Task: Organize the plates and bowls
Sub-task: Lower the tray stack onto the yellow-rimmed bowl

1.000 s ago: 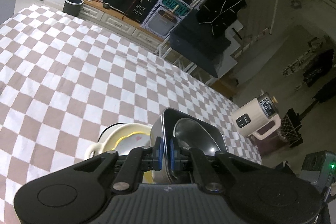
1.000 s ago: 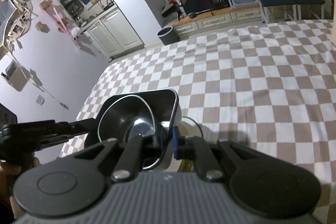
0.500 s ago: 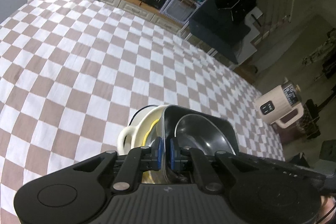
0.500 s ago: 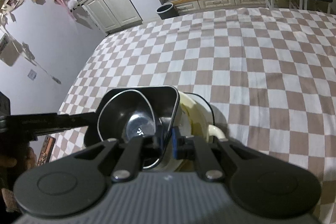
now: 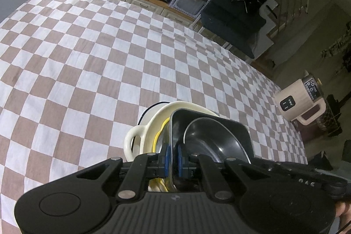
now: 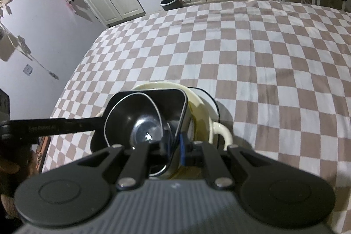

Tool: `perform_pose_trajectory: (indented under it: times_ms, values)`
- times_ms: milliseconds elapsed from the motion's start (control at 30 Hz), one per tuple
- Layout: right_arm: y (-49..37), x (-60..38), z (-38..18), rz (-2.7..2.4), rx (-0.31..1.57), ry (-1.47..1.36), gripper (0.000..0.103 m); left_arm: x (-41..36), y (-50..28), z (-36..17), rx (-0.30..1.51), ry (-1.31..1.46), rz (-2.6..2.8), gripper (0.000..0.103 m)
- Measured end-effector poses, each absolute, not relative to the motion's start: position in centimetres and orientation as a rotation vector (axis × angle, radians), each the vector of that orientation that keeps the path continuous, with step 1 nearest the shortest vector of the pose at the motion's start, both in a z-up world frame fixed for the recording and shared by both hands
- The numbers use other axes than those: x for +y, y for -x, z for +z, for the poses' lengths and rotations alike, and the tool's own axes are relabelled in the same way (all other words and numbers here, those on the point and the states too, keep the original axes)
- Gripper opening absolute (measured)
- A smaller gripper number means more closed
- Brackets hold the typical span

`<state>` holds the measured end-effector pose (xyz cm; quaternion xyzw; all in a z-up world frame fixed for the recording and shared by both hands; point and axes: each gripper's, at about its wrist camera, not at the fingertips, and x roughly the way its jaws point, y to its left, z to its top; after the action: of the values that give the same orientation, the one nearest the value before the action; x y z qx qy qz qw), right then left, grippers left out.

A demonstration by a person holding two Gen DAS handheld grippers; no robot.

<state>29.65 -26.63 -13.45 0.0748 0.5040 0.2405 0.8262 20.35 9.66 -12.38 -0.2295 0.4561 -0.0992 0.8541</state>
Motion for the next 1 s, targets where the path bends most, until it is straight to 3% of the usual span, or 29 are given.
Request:
perform_pose_trajectory:
  times_ms: [433, 533, 700, 933, 1000]
  values:
    - [-30.0, -25.9, -14.0, 0.514, 1.086, -0.135, 0.013, 9.7, -20.5, -12.2, 0.966, 0.505, -0.213, 0.008]
    - [-30.3, -25.9, -14.0, 0.509, 1.094, -0.118, 0.015, 9.8, -20.4, -11.9, 0.971, 0.502, -0.197, 0.013]
    - [-30.2, -26.6, -13.3, 0.489, 1.07, -0.114, 0.029, 10.1, -19.8, -11.1, 0.958, 0.495, -0.158, 0.024]
    - [-28.6, -28.0, -10.4, 0.465, 0.966, -0.128, 0.056, 10.5, -18.0, -8.8, 0.906, 0.485, -0.136, 0.054]
    - [-28.0, -28.4, -9.4, 0.464, 0.927, -0.14, 0.069, 10.4, -17.2, -7.8, 0.88, 0.471, -0.127, 0.064]
